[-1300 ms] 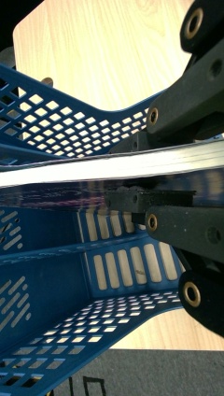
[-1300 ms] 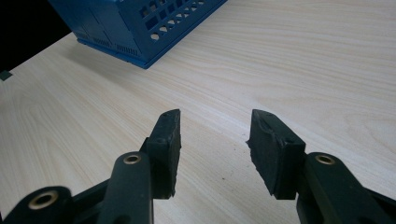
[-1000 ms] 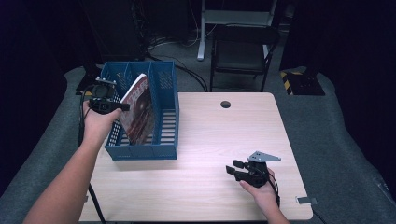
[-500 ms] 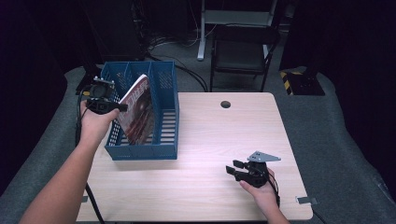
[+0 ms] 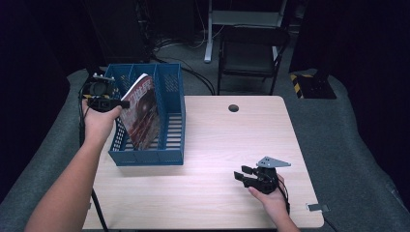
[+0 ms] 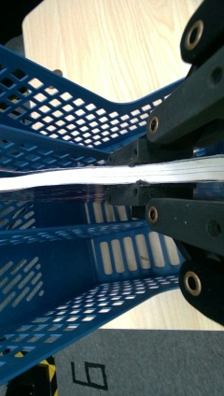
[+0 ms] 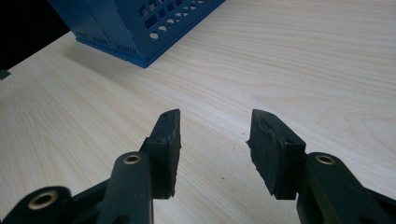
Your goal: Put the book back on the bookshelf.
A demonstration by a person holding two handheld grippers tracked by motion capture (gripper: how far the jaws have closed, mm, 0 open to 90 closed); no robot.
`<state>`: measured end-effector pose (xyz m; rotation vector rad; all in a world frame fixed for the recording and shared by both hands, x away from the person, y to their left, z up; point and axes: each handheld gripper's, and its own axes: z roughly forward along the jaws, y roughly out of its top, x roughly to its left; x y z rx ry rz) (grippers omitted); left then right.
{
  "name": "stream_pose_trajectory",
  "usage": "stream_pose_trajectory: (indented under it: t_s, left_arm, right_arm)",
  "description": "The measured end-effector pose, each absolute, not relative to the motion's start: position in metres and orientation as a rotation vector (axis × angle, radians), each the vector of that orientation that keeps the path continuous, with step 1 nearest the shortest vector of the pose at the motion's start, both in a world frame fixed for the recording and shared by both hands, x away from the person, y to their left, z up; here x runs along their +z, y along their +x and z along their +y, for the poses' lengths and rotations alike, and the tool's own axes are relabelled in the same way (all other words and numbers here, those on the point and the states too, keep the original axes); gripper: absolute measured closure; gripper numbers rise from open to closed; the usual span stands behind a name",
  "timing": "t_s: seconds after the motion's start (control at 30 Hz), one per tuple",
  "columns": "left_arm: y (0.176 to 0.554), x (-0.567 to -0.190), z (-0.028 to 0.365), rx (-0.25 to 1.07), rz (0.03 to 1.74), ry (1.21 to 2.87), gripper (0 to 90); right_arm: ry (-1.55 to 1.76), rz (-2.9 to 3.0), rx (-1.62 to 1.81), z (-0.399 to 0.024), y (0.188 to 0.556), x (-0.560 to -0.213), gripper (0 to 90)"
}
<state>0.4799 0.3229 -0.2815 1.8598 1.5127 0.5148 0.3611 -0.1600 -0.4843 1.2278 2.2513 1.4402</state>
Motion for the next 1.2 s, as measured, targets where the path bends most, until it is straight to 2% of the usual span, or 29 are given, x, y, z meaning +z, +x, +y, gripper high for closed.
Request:
stream_pose_trajectory:
  t_s: [0.7, 1.03, 1.2]
  left_arm:
    - [0.501, -0.277, 0.322, 0.649, 1.572, 1.643, 83.9]
    - [0.508, -0.289, 0.32, 0.703, 1.553, 1.606, 83.8]
    - [0.509, -0.298, 0.321, 0.678, 1.562, 1.623, 83.6]
  right_arm:
    - [1.232, 2.238, 1.451, -0.162, 0.36, -0.483, 53.3]
    - [1.233, 2.238, 1.458, -0.163, 0.36, -0.483, 53.3]
    - [1.232, 2.238, 1.455, -0.163, 0.36, -0.483, 53.3]
